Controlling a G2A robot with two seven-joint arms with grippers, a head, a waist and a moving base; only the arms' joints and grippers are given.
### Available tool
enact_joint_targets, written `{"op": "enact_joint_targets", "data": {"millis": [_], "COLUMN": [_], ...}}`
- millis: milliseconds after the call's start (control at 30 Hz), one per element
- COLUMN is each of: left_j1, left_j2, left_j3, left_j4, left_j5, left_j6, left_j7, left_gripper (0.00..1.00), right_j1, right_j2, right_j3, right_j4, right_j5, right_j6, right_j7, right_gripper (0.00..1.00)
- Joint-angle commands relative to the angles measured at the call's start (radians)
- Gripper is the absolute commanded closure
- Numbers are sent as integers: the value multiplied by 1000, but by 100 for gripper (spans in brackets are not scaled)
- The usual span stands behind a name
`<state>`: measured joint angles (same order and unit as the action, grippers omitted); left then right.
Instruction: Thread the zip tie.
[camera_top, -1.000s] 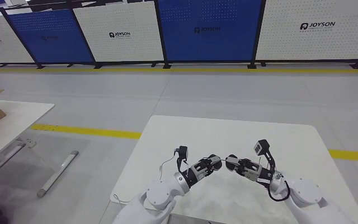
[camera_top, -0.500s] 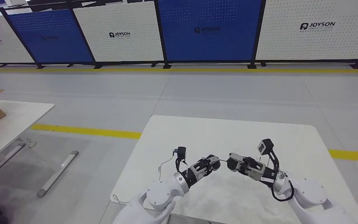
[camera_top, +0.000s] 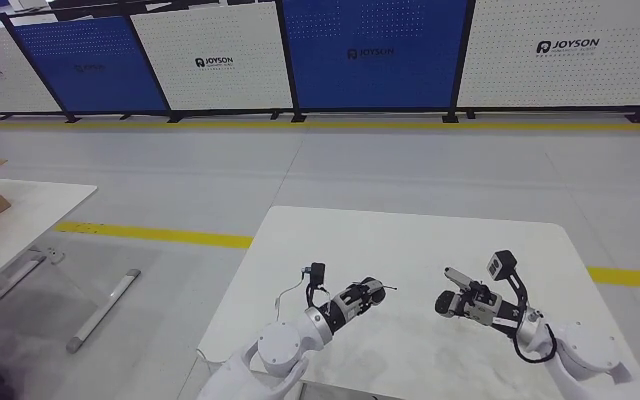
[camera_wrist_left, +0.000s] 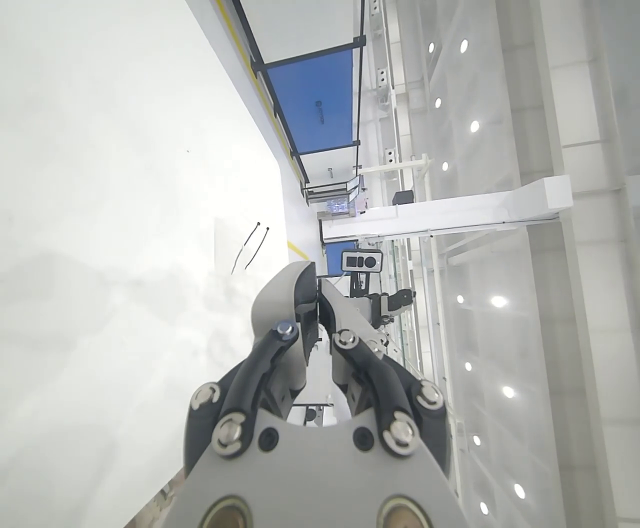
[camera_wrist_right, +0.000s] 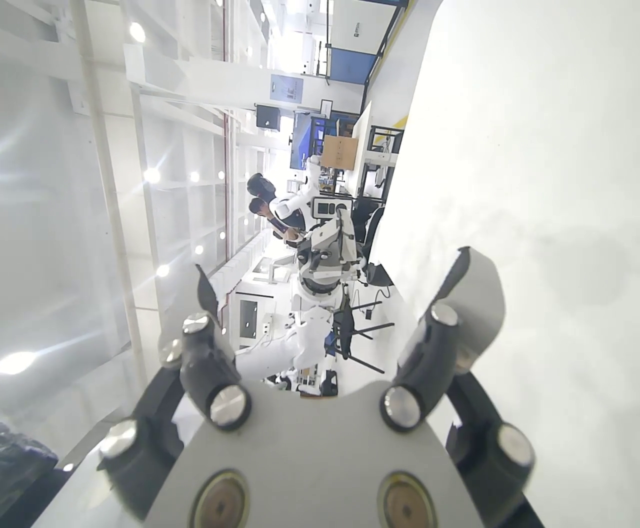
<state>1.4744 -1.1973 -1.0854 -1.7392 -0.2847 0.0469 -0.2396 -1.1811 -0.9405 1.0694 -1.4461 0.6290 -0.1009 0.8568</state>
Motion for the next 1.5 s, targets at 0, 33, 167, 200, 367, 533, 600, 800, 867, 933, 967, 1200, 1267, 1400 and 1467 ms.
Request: {"op": "enact_joint_targets", "data": {"millis": [0, 33, 167, 200, 367, 533, 600, 800, 867, 933, 967, 1200, 1267, 1400, 1467], "left_j1": [0, -1, 1, 2, 37, 95, 125, 164, 159, 145, 139, 80, 72, 74, 73], "left_j2": [0, 0, -2, -1, 6, 18, 23, 28, 27, 25, 24, 13, 11, 9, 9], "left_j3": [0, -1, -17, -24, -66, -136, -160, -175, -166, -149, -139, -64, -48, -35, -31], "left_j4": [0, 0, -43, -62, -200, -349, -394, -432, -414, -383, -361, -175, -130, -56, -25], "left_j5": [0, -3, 0, 7, 8, -23, -25, 13, 35, 52, 52, 89, 91, 92, 109], "left_j6": [0, -3, -59, -76, -149, -220, -240, -242, -223, -198, -184, -135, -124, -110, -101], "left_j7": [0, 6, 51, 57, 29, -33, -55, -64, -47, -35, -36, -9, -8, 8, 25], "left_gripper": [100, 100, 100, 100, 100, 100, 100, 100, 100, 100, 100, 100, 100, 100, 100], "right_j1": [0, 0, 0, 0, 0, 0, 0, 0, 0, 0, 0, 0, 0, 0, 0], "right_j2": [0, 0, 0, 0, 0, 0, 0, 0, 0, 0, 0, 0, 0, 0, 0], "right_j3": [0, 0, 0, 0, 0, 0, 0, 0, 0, 0, 0, 0, 0, 0, 0], "right_j4": [0, 0, 0, 0, 0, 0, 0, 0, 0, 0, 0, 0, 0, 0, 0], "right_j5": [0, 0, 0, 0, 0, 0, 0, 0, 0, 0, 0, 0, 0, 0, 0], "right_j6": [0, 0, 0, 0, 0, 0, 0, 0, 0, 0, 0, 0, 0, 0, 0], "right_j7": [0, 0, 0, 0, 0, 0, 0, 0, 0, 0, 0, 0, 0, 0, 0], "right_gripper": [0, 0, 0, 0, 0, 0, 0, 0, 0, 0, 0, 0, 0, 0, 0]}}
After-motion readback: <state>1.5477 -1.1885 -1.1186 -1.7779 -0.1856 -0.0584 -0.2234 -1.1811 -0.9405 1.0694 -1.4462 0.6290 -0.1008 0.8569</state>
